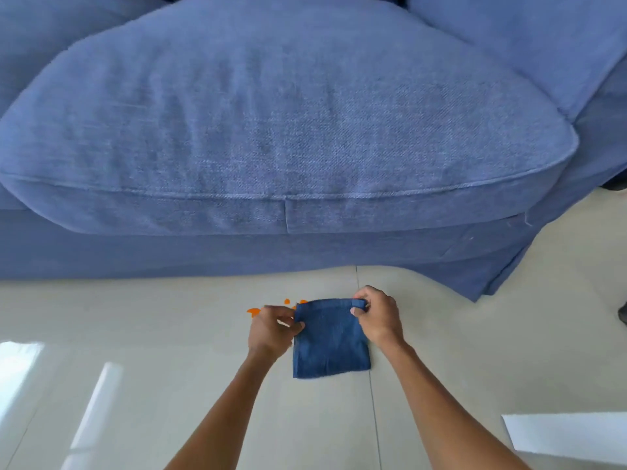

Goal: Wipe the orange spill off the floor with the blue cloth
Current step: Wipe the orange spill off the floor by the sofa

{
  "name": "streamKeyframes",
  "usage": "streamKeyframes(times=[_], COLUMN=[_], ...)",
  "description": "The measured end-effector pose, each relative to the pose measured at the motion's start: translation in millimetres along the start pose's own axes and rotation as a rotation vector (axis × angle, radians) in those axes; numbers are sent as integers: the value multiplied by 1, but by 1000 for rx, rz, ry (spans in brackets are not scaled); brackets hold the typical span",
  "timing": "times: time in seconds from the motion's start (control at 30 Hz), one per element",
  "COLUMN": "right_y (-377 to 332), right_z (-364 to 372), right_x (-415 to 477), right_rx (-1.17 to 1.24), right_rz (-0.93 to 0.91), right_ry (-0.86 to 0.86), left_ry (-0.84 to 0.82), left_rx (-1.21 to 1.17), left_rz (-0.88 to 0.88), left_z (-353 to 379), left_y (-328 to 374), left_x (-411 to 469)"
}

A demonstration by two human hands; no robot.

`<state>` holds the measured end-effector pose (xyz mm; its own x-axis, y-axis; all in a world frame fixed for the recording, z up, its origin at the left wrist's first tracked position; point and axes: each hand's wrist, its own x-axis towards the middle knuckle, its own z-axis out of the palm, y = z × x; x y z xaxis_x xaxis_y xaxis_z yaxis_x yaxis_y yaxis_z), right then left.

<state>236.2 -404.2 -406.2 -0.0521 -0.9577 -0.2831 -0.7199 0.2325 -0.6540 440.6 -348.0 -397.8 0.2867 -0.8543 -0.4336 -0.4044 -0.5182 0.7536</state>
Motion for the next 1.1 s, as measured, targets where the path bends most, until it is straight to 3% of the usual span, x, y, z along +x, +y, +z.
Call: streamKeyframes(times=[0.2, 0.43, 0.63, 0.8, 0.97, 1.1], right_y=[0, 1, 14, 29, 25, 21], right_z=[42, 72, 90, 118, 131, 137], right_x=[10, 16, -5, -9, -7, -10], right_rx=[51, 53, -135, -354, -521, -569], right_rz=[34, 23, -276, -379, -322, -268], right_ry=[333, 382, 489, 310, 201, 204], left_ry=[138, 212, 320, 344, 260, 277], left_rx=[-58, 161, 318, 575, 700, 679], left_rz=[5, 97, 247, 406, 307, 331], left_z=[18, 11, -12, -32, -47, -48], left_y=[-9, -20, -33, -87, -143, -161], left_x=[33, 49, 42, 32, 25, 24])
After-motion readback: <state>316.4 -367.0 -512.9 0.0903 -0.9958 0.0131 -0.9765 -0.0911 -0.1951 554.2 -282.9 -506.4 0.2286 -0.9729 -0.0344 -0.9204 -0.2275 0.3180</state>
